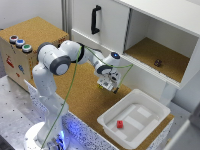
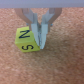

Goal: Push the yellow block to the left

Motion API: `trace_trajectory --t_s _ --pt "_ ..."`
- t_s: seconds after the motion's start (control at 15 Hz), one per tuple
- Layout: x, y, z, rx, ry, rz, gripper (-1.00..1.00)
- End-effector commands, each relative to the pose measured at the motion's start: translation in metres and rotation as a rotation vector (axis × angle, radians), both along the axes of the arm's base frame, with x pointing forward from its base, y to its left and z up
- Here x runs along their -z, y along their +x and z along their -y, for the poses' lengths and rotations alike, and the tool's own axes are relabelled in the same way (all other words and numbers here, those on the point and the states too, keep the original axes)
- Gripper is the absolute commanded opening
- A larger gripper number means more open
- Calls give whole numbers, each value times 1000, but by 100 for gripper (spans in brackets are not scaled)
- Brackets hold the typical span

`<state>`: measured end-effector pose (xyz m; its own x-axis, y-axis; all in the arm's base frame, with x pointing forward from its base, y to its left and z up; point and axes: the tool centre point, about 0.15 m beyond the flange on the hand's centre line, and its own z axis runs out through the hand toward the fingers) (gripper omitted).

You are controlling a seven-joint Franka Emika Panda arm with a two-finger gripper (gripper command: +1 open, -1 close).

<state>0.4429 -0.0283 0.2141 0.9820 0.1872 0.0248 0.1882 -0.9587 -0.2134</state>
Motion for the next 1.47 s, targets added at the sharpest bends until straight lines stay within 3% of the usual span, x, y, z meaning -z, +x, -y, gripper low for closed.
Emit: trace_trajectory --t_s 0.0,0.47,0.73,1.0,1.27,1.4 --pt "-11 -2 -50 41 -25 -27 -100" --pt "-6 -7 -108 22 -37 -128 -100" --pt "-7 -4 -151 -11 -5 -152 -100" --pt "-14 2 -178 -10 0 -140 -100" --pt "-71 -9 -184 -5 -64 -80 -100" --pt "-81 -19 -193 -32 -82 -93 -100"
